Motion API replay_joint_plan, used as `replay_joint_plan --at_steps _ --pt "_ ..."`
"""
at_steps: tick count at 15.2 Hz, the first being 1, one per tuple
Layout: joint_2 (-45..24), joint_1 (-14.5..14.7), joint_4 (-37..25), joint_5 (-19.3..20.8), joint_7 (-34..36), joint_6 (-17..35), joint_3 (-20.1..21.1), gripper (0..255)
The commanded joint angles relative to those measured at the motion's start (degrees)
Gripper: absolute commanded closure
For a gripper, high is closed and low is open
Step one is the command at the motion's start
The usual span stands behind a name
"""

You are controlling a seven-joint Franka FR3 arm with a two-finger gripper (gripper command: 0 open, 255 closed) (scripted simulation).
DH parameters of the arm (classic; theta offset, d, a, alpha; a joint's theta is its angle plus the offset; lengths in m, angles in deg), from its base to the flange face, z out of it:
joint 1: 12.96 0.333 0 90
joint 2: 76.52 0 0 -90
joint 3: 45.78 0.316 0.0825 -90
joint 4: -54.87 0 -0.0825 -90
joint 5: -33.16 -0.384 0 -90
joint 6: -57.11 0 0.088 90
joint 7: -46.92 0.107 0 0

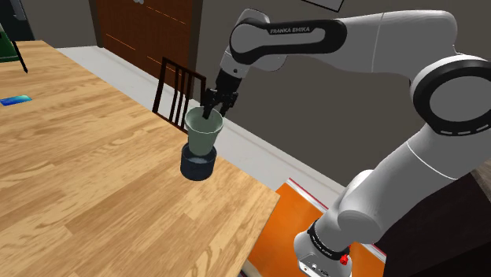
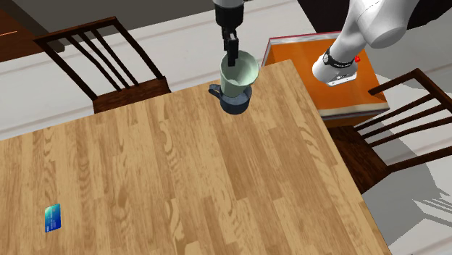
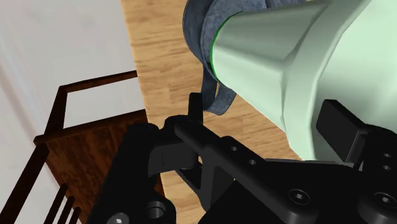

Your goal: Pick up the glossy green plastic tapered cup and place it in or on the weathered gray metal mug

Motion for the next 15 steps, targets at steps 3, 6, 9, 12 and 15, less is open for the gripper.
replay_joint_plan --at_steps 3,6,9,12,15 --pt "-0.1 0.0 0.0 0.0 0.0 0.1 0.0 0" --pt "1.2 -0.6 -4.1 0.6 0.3 -5.6 -0.7 0" --pt "1.5 -0.8 -5.3 0.8 0.4 -7.0 -1.0 0" --pt "1.5 -0.8 -5.3 0.8 0.4 -7.0 -1.0 0" --pt "1.5 -0.8 -5.3 0.8 0.4 -7.0 -1.0 0"
